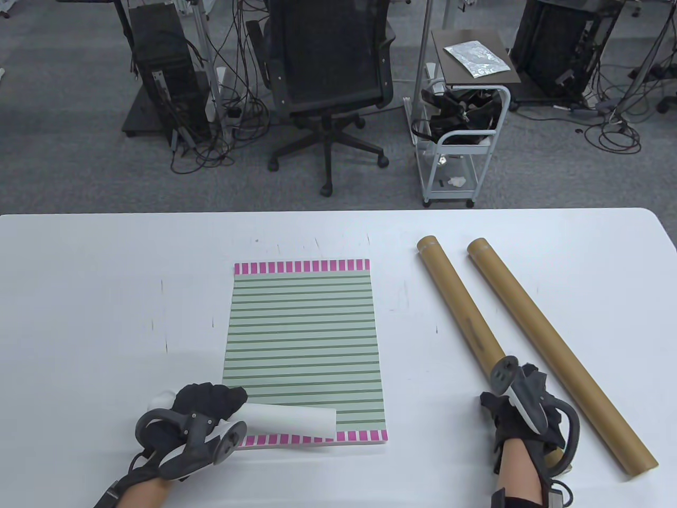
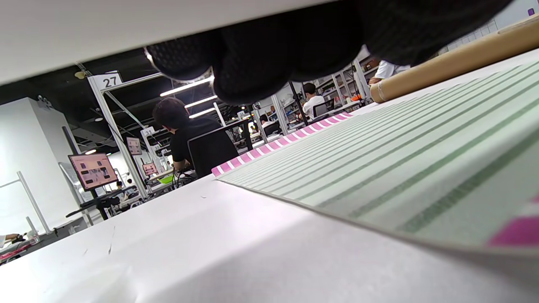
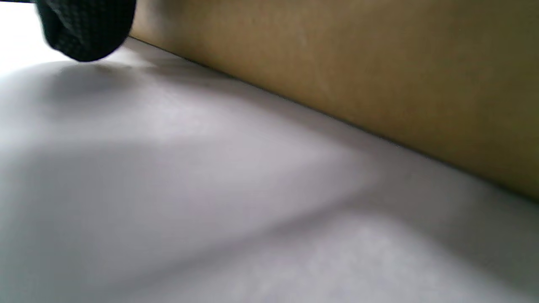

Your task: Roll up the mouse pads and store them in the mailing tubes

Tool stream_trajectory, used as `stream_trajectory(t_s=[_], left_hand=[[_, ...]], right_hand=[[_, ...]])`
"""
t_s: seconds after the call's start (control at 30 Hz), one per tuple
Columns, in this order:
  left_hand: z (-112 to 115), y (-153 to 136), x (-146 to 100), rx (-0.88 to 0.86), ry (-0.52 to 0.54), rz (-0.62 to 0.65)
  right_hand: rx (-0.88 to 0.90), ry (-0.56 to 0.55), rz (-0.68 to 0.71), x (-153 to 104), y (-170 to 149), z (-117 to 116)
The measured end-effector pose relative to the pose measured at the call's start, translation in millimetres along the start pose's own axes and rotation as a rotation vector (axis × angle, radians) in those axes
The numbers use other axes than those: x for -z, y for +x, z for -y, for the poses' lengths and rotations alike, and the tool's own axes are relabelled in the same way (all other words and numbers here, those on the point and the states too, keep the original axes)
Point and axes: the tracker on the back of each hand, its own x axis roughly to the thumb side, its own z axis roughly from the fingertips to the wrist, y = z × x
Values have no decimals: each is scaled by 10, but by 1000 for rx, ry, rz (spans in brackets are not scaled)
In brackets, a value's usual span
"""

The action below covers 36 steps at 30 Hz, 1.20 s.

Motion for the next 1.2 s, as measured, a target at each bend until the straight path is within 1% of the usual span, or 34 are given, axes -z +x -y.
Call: stream_trajectory(t_s=[0.03,0.07,0.2,0.3,0.43,0.47,0.53,0.6,0.63,0.67,0.7,0.73,0.83,0.9,0.93,0.97,1.0,1.07,1.13,1.2], left_hand=[[-6,-14,0,-8,1,-6],[-8,-24,1,-14,0,-9],[-1,-78,-8,-29,-8,-35],[16,-128,-9,-26,-19,-58],[53,-217,9,-49,-46,-93],[60,-241,13,-55,-50,-104],[78,-294,20,-62,-57,-127],[102,-353,27,-64,-67,-154],[114,-380,29,-63,-72,-168],[132,-417,32,-65,-81,-185],[166,-483,39,-74,-93,-215],[197,-547,42,-84,-110,-248],[308,-771,38,-107,-159,-374],[376,-884,26,-74,-182,-465],[407,-947,20,-10,-195,-514],[424,-984,15,7,-208,-539],[460,-1036,1,-5,-216,-590],[509,-1112,-19,-35,-240,-647],[529,-1173,-34,-33,-242,-688],[529,-1208,-47,-55,-242,-702]], right_hand=[[-26,-46,-18,-10,5,-1],[-32,-67,-26,-16,11,-4],[-14,-103,-33,-38,5,6],[-14,-84,-51,-50,30,33],[-13,-34,-50,-89,34,144],[-32,-61,-25,-113,24,162],[82,-145,77,-153,51,209],[204,-211,223,-239,184,318],[224,-276,254,-287,247,362],[234,-362,270,-357,309,397],[223,-456,323,-429,379,448],[211,-487,366,-487,425,496],[190,-555,418,-620,487,562],[168,-587,436,-665,493,572],[166,-584,457,-677,490,571],[175,-576,475,-680,494,563],[177,-569,477,-686,498,551],[154,-563,499,-692,507,536],[120,-559,525,-709,539,517],[75,-570,546,-735,582,502]])
